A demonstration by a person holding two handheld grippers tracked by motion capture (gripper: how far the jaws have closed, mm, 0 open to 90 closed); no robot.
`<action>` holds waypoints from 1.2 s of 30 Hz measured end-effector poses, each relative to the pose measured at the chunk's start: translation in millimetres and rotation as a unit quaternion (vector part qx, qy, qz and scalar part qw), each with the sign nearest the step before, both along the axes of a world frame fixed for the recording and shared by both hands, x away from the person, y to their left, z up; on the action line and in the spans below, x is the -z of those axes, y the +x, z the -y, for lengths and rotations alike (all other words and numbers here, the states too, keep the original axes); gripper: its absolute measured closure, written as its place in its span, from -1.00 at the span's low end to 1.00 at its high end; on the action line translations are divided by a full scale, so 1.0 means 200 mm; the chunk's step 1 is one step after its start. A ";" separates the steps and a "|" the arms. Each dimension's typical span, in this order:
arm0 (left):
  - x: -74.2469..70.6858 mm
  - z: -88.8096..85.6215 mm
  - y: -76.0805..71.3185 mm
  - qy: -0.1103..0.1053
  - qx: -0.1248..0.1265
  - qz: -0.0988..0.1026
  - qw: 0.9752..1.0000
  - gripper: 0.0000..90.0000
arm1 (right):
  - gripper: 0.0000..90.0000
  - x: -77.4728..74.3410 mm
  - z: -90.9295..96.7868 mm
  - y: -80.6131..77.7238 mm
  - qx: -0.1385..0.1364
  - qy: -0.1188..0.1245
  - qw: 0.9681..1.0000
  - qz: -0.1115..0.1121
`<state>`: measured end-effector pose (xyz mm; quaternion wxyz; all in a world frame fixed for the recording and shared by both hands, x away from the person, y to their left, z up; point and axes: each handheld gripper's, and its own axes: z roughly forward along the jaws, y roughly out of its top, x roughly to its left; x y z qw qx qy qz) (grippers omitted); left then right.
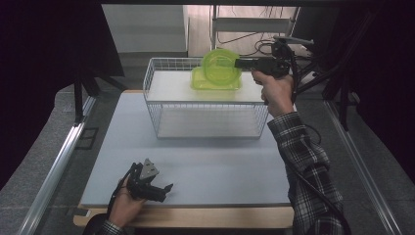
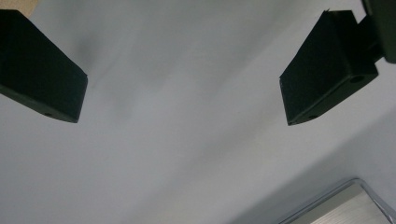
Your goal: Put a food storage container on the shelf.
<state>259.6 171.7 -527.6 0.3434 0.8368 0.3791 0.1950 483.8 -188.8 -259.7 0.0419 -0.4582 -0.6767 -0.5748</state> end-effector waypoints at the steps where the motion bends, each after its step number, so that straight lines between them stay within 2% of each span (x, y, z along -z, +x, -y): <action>1: 0.00 0.00 0.00 -0.001 -0.001 0.000 1.000 -0.99 | 0.81 0.00 -0.01 0.01 0.002 -0.003 1.000 -0.002; 11: 0.01 0.01 0.00 0.007 0.001 -0.002 1.000 -0.99 | 0.80 0.02 -0.06 0.08 0.019 -0.025 0.999 -0.013; 15: 0.01 0.01 0.00 0.008 0.002 -0.003 1.000 -0.99 | 0.76 0.01 -0.08 0.09 0.031 -0.032 0.999 -0.007; 19: 0.01 0.01 0.00 0.011 0.004 -0.003 1.000 -0.99 | 0.65 0.01 -0.10 0.10 0.047 -0.057 0.997 0.006; 22: 0.01 0.01 0.00 0.011 0.004 -0.005 1.000 -0.99 | 0.62 0.01 -0.11 0.11 0.054 -0.059 0.997 0.007; 27: 0.01 0.01 0.00 0.012 0.005 -0.006 1.000 -0.99 | 0.57 0.01 -0.12 0.14 0.065 -0.079 0.995 0.008; 29: 0.01 0.01 0.00 0.013 0.005 -0.006 1.000 -0.99 | 0.53 0.02 -0.12 0.14 0.068 -0.093 0.993 0.011; 36: 0.01 0.01 0.00 0.013 0.005 -0.006 1.000 -0.99 | 0.22 0.02 -0.13 0.14 0.059 -0.097 0.993 0.022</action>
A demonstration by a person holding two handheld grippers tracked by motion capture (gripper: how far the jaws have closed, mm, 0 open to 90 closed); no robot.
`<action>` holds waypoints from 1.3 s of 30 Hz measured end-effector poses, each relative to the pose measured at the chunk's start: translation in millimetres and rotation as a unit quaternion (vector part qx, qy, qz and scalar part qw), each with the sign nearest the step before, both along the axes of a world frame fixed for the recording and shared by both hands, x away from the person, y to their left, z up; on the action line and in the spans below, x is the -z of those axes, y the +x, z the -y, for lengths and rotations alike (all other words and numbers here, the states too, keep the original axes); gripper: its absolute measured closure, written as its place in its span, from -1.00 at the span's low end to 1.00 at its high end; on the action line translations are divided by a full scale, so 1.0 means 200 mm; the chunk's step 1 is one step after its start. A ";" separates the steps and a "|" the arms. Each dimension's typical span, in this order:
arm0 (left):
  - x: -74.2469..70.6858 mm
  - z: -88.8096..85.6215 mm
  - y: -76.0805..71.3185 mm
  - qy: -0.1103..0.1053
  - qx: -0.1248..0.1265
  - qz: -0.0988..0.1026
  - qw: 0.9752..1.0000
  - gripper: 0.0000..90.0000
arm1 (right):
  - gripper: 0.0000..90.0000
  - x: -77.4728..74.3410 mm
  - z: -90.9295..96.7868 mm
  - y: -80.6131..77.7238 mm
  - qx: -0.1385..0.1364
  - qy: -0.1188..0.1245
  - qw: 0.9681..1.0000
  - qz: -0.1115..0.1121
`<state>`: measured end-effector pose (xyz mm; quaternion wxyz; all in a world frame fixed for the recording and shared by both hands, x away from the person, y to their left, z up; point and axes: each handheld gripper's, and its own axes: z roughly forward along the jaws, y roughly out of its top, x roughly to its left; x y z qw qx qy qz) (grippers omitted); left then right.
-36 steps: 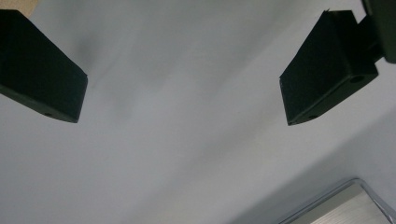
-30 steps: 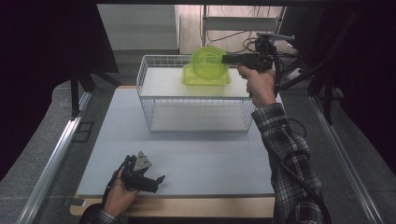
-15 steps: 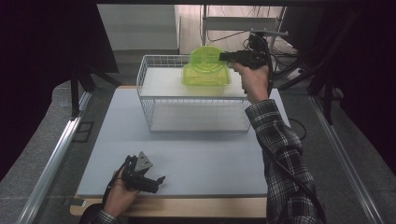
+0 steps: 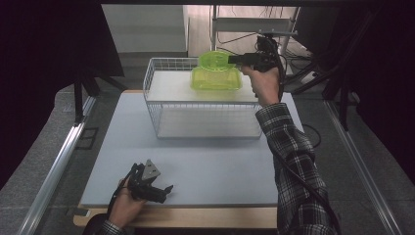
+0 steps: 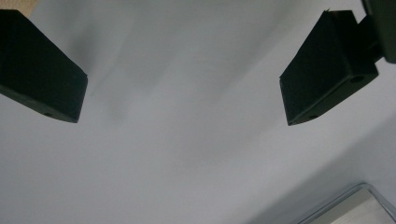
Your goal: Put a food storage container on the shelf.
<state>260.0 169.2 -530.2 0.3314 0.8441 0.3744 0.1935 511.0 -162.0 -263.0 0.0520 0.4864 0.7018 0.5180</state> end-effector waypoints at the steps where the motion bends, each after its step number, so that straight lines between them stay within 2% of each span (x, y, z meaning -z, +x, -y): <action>1: 0.00 0.00 0.00 0.000 0.000 0.000 1.000 -0.99 | 0.17 0.00 0.00 0.00 -0.004 0.004 1.000 -0.001; 7: 0.00 0.00 0.00 0.002 0.001 -0.001 1.000 -0.99 | -0.08 -0.01 0.02 -0.03 -0.021 0.013 1.000 0.008; 16: 0.00 0.01 0.00 0.003 0.001 -0.001 1.000 -0.99 | -0.40 0.00 0.05 -0.08 -0.041 0.001 0.999 0.025; 19: 0.00 0.01 0.00 0.002 0.000 -0.001 1.000 -0.99 | -0.49 0.00 0.06 -0.10 -0.044 -0.009 0.998 0.035; 27: 0.00 0.01 0.00 0.004 0.001 -0.002 1.000 -0.99 | -0.67 0.01 0.07 -0.16 -0.057 -0.027 0.997 0.054; 39: 0.00 0.01 0.00 0.002 0.001 -0.003 1.000 -0.99 | -0.78 0.07 0.09 -0.22 -0.072 -0.035 0.995 0.066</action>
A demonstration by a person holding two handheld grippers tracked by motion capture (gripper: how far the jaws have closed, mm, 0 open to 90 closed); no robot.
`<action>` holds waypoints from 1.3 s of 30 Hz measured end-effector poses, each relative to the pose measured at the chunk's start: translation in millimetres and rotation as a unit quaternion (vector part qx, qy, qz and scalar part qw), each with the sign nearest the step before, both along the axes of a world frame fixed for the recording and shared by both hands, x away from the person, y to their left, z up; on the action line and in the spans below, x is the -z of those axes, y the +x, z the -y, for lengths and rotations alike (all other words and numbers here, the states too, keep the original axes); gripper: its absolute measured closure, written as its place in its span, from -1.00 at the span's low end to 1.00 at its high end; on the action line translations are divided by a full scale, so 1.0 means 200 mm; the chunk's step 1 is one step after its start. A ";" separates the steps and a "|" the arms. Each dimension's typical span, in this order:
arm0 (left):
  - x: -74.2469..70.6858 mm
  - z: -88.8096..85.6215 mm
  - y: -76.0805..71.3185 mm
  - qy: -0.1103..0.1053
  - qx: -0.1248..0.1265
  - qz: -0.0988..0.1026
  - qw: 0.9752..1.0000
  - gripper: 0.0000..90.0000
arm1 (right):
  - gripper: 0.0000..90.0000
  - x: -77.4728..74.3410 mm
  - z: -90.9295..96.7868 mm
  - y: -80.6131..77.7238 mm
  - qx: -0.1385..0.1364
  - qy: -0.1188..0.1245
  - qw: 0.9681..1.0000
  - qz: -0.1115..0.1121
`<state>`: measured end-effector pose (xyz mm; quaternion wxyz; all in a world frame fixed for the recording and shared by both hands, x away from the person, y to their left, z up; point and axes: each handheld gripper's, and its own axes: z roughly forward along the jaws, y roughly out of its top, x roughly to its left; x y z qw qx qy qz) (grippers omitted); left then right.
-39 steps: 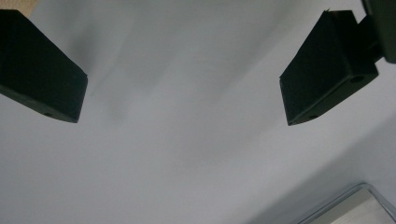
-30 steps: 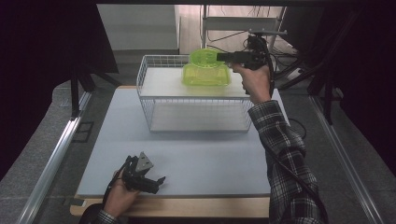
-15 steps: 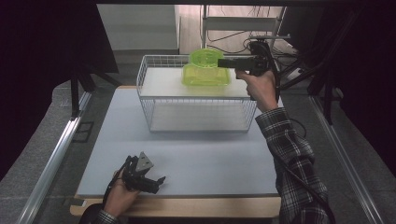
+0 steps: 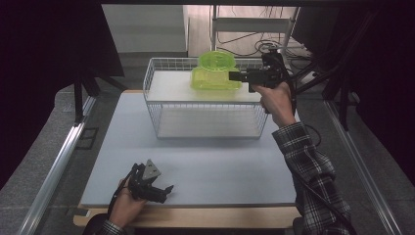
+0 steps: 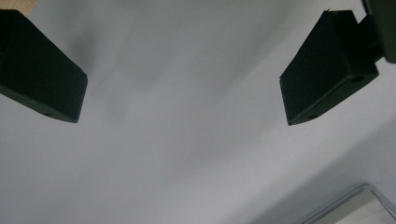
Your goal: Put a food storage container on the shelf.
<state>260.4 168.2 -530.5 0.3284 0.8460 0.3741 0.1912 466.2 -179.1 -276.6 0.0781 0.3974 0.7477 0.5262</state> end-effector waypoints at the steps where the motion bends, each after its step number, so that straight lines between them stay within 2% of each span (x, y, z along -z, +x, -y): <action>1: 0.00 0.00 0.00 0.002 0.001 0.000 1.000 -0.99 | -0.79 0.01 0.00 0.00 -0.002 -0.001 1.000 0.001; 14: 0.00 0.00 0.00 0.002 0.003 0.000 1.000 -0.99 | -0.90 0.09 0.00 -0.08 -0.008 -0.036 0.999 0.025; 26: 0.00 0.00 0.00 -0.001 0.003 0.002 1.000 -0.99 | -0.94 0.18 -0.02 -0.16 -0.013 -0.072 0.996 0.051; 32: 0.00 0.00 0.00 -0.011 0.004 0.004 1.000 -0.99 | -0.95 0.22 -0.02 -0.20 -0.019 -0.081 0.995 0.053; 39: -0.01 -0.01 0.00 -0.035 0.015 0.000 0.999 -0.99 | -0.96 0.28 -0.01 -0.24 -0.025 -0.091 0.994 0.052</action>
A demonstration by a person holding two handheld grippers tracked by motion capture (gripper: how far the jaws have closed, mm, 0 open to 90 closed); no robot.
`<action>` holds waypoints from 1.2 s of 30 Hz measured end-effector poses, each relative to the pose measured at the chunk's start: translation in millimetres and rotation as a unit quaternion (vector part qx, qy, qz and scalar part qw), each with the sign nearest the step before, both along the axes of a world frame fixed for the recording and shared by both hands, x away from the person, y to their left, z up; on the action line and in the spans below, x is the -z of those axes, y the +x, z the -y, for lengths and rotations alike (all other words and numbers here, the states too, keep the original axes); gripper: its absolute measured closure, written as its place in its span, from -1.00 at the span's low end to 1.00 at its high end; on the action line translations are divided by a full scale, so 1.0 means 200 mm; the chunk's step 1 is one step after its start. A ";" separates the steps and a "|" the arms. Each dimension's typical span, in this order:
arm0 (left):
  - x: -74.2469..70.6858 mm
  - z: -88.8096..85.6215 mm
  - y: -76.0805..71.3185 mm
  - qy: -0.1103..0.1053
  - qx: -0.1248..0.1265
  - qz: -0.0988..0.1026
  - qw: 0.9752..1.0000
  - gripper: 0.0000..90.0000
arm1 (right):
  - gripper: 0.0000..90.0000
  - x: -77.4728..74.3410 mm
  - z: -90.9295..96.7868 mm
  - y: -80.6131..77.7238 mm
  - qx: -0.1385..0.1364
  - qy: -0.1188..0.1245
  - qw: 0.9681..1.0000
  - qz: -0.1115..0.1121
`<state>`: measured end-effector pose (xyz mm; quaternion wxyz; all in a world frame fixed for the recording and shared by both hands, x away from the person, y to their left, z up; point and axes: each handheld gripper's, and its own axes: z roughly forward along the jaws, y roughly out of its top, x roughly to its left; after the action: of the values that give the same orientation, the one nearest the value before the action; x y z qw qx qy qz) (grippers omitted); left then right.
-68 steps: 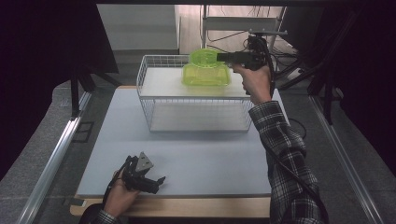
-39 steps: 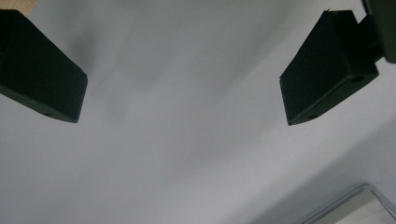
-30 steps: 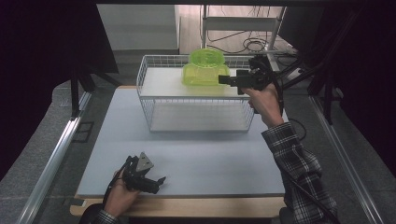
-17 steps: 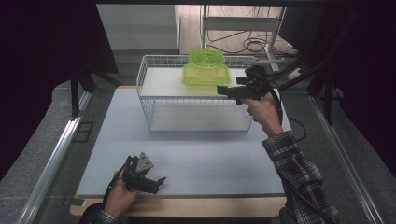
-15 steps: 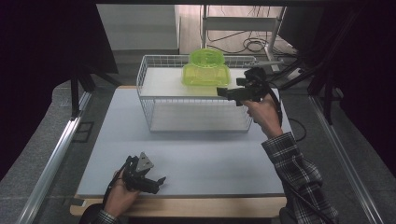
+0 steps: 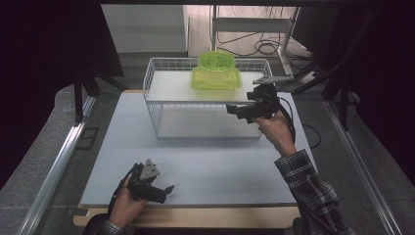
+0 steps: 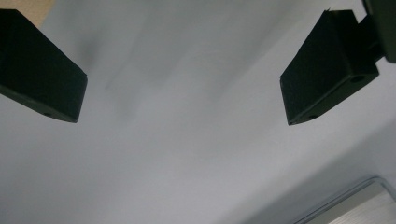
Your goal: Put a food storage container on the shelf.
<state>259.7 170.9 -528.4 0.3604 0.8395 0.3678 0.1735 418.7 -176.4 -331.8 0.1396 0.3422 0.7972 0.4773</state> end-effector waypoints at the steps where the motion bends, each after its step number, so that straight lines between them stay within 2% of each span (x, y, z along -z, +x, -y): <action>1: 0.00 0.00 0.00 -0.001 0.001 -0.001 1.000 -0.99 | -0.97 0.01 0.00 -0.01 0.000 -0.003 1.000 0.000; 7: 0.00 -0.01 0.01 -0.009 0.000 -0.010 1.000 -0.99 | -0.99 0.06 0.01 -0.04 -0.001 -0.012 1.000 -0.001; 15: 0.00 0.00 0.01 -0.009 -0.004 -0.013 1.000 -0.95 | -0.99 0.13 0.03 -0.08 -0.001 -0.015 1.000 -0.002; 20: 0.00 0.01 0.00 -0.001 0.002 -0.006 1.000 -0.96 | -0.99 0.17 0.04 -0.10 0.004 -0.025 1.000 0.000; 30: 0.00 0.01 0.00 0.009 -0.002 0.001 1.000 -0.96 | -0.99 0.25 0.04 -0.15 -0.001 -0.044 0.999 0.009; 36: 0.00 0.01 0.00 0.012 -0.005 0.001 1.000 -0.94 | -0.99 0.31 0.03 -0.18 -0.005 -0.037 0.999 0.008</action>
<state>258.7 167.9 -527.7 0.3501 0.8416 0.3694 0.1808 383.6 -183.3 -394.6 0.1557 0.3291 0.8149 0.4510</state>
